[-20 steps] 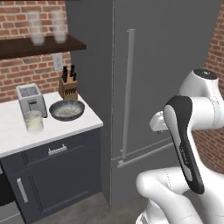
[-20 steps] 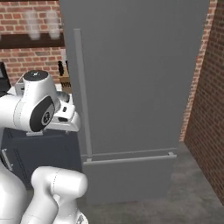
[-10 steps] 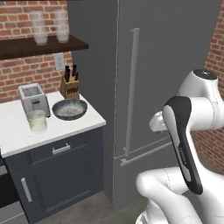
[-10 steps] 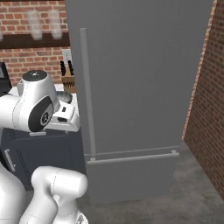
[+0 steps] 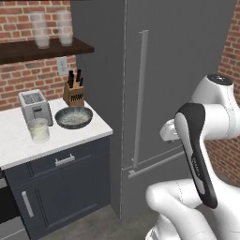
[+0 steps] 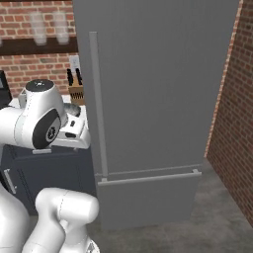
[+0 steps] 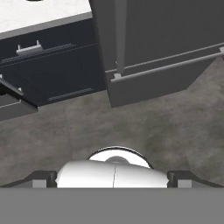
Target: Grab a lemon wedge from the fridge and one ice cube from the ice bowl, and put them in the glass of lemonade.
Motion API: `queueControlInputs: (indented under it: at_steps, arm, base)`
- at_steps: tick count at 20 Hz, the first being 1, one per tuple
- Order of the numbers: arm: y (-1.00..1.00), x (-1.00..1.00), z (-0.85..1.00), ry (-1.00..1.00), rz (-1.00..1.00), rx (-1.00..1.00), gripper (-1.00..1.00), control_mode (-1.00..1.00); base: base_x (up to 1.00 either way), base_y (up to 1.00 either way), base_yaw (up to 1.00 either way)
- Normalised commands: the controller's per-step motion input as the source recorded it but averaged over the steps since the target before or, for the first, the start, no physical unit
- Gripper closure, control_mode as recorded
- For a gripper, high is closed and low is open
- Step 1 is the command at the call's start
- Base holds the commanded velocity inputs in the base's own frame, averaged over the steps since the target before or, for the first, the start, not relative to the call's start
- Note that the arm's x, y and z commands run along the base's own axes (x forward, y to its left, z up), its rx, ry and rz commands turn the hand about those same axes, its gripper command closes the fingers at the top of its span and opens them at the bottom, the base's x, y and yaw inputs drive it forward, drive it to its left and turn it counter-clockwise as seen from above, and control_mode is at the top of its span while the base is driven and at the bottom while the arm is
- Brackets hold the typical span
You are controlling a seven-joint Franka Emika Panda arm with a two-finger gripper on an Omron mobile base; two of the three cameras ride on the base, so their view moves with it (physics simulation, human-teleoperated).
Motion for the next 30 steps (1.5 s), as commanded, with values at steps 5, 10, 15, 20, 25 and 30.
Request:
queueControlInputs:
  at_steps: [5, 10, 15, 20, 25, 30]
  arm:
    - [0.06, -0.11, 0.13, -0.16, 0.00, -0.01, -1.00, -1.00]
    - [0.01, -0.18, 0.92, -0.62, 0.04, -0.09, -1.00, -1.00]
    - [-0.04, 0.02, 0.76, -0.36, 0.10, -0.06, -1.00, -1.00]
    - [-0.01, 0.76, 0.14, -0.05, 0.08, 0.02, -1.00, -1.00]
    - [-0.09, 0.95, 0.03, 0.02, 0.06, 0.07, -1.00, -1.00]
    - [0.24, 0.97, 0.00, 0.09, 0.00, -0.03, -1.00, -1.00]
  base:
    - [-0.04, 0.00, 0.00]
    - [0.00, 0.00, 0.00]
    - [0.00, 0.00, 0.00]
    - [0.00, 0.00, 0.00]
    - [0.00, 0.00, 0.00]
    - [0.00, 0.00, 0.00]
